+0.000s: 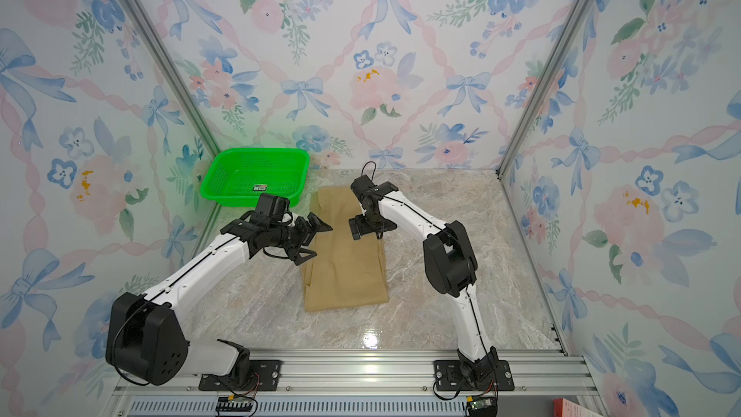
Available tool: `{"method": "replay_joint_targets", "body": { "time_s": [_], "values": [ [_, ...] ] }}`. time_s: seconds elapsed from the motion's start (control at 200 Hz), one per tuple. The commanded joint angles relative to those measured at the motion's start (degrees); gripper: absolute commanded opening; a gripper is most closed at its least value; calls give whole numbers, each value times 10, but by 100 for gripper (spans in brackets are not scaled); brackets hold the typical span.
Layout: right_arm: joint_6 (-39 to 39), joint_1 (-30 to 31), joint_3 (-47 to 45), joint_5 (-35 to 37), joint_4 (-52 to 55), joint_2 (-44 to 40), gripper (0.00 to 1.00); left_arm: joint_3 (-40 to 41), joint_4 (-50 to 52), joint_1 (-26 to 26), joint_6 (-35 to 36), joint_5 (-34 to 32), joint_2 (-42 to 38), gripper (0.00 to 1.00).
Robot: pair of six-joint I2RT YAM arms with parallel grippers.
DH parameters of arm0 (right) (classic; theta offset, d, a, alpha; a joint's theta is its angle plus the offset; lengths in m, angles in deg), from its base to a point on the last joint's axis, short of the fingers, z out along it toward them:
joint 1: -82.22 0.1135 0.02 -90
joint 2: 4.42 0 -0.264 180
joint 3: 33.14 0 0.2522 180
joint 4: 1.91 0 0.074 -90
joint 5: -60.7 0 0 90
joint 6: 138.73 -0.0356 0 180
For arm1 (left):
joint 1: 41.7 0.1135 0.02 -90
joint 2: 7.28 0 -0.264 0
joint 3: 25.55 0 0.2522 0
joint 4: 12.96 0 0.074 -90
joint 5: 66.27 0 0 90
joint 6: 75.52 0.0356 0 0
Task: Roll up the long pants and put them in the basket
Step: Adjust the long pant at the center of the board, then roll the long pant at the center of the board.
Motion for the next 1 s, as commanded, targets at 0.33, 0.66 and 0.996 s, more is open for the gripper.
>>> {"method": "replay_joint_targets", "body": {
  "time_s": [0.33,0.66,0.996],
  "values": [
    [-30,-2,20,-14,34,-4,100,212,-34,-17,-112,-5,-109,85],
    [-37,8,-6,-14,26,-16,100,253,-17,-24,-126,-5,-117,79],
    [-39,8,-15,-13,25,-18,100,256,-32,-62,-130,-42,-74,73]
  ]
}}
